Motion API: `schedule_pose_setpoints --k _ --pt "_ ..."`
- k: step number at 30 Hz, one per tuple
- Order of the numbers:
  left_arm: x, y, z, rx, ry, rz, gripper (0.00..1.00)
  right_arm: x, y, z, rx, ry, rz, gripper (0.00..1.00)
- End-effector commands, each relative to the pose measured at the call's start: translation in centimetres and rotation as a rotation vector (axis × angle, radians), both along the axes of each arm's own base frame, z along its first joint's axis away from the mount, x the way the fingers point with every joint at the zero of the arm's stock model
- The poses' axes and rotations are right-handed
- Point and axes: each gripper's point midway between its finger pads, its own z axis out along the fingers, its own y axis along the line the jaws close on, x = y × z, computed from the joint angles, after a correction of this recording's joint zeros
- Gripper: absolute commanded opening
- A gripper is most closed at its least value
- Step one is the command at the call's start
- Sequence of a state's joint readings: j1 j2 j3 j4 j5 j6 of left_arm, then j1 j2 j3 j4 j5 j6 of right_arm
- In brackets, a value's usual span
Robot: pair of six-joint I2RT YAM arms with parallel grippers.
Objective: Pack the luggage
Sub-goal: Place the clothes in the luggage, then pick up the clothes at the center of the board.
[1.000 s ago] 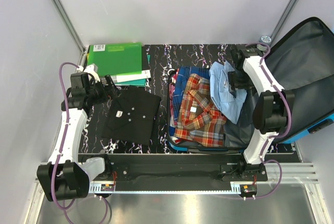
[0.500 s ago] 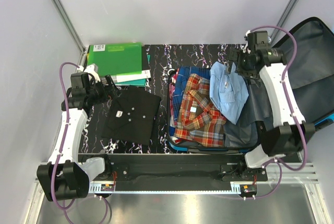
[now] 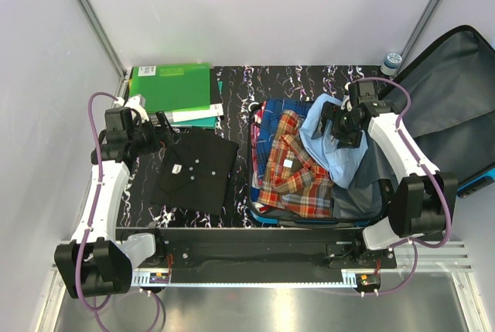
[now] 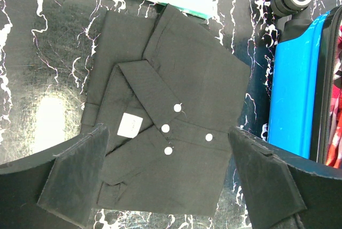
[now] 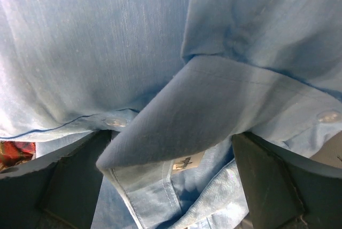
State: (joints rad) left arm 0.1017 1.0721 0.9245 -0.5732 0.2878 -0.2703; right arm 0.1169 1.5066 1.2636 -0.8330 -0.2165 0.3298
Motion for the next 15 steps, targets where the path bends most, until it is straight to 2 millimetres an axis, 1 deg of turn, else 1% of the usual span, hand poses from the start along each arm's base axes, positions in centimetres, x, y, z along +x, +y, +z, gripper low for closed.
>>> schedule_pose_setpoints --k 1,2,3,5,6,7,8,9,10,11,12,14,15 --pt "0.6 -0.5 1.2 -0.015 -0.058 -0.019 0.99 0.4 1.4 1.7 0.052 -0.048 0.022 1.00" --pt "0.6 -0.5 1.2 -0.015 -0.058 -0.019 0.99 0.6 1.5 2.2 0.056 -0.061 0.023 1.00" --pt "0.6 -0.5 1.2 -0.014 -0.058 -0.019 0.99 1.0 1.8 3.3 0.065 -0.088 0.027 0.99" --pt "0.6 -0.5 1.1 -0.015 -0.056 -0.019 0.99 1.1 2.2 5.0 0.074 -0.129 0.034 1.00" --pt "0.6 -0.5 1.2 -0.015 -0.058 -0.017 0.99 1.5 2.4 6.6 0.078 -0.167 0.039 1.00" --pt "0.6 -0.5 1.2 -0.015 -0.058 -0.019 0.99 1.5 2.5 7.7 0.078 -0.192 0.046 1.00" --pt "0.6 -0.5 1.1 -0.014 -0.056 -0.017 0.99 1.1 2.8 8.4 0.072 -0.196 0.058 1.00" --pt "0.6 -0.6 1.2 -0.016 -0.059 -0.021 0.99 1.5 2.9 10.2 0.059 -0.240 0.059 1.00" --pt "0.6 -0.5 1.2 -0.015 -0.061 -0.020 0.99 1.4 3.0 11.1 0.052 -0.261 0.065 1.00" --pt "0.6 -0.6 1.2 -0.016 -0.059 -0.021 0.99 1.1 3.3 11.7 0.045 -0.262 0.074 1.00" --pt "0.6 -0.6 1.2 -0.016 -0.059 -0.021 0.99 1.0 4.2 13.1 0.042 -0.297 0.097 1.00" --pt "0.6 -0.6 1.3 -0.014 -0.062 -0.020 0.99 0.4 5.6 14.4 0.045 -0.322 0.128 1.00" --pt "0.6 -0.5 1.3 -0.012 -0.064 -0.016 0.99 -0.1 7.2 15.3 0.052 -0.347 0.168 1.00"
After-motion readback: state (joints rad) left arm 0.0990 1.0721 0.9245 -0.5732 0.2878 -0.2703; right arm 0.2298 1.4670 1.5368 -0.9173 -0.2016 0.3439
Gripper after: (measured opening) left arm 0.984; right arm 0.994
